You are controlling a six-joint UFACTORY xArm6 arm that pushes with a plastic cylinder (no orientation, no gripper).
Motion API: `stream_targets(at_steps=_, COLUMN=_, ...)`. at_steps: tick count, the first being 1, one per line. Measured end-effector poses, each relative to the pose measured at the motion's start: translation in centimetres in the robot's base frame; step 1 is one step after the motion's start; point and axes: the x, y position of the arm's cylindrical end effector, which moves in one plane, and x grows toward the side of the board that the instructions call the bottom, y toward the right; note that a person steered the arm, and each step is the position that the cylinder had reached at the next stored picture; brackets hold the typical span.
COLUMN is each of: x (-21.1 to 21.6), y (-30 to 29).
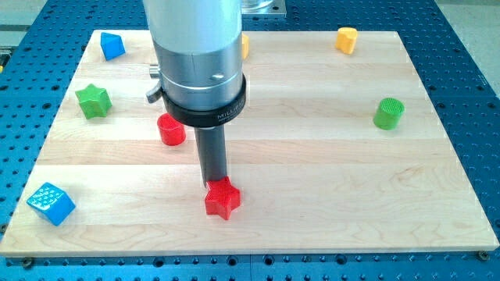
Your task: Slide the red circle towards the bottom right side of the board
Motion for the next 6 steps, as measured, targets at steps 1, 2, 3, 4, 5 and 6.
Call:
stream_targets(at_steps=1, x=2.1, y=0.2)
stream_targets(at_steps=2, x=3.5, y=-1.4)
stream_targets(at_steps=3, x=1.1, y=-9.2)
stream_targets(at_steps=4, x=-0.3, y=-16.3)
stream_targets(at_steps=5, x=-7.1, y=-16.5)
stream_targets(at_steps=6, x=-10.2, y=-11.4)
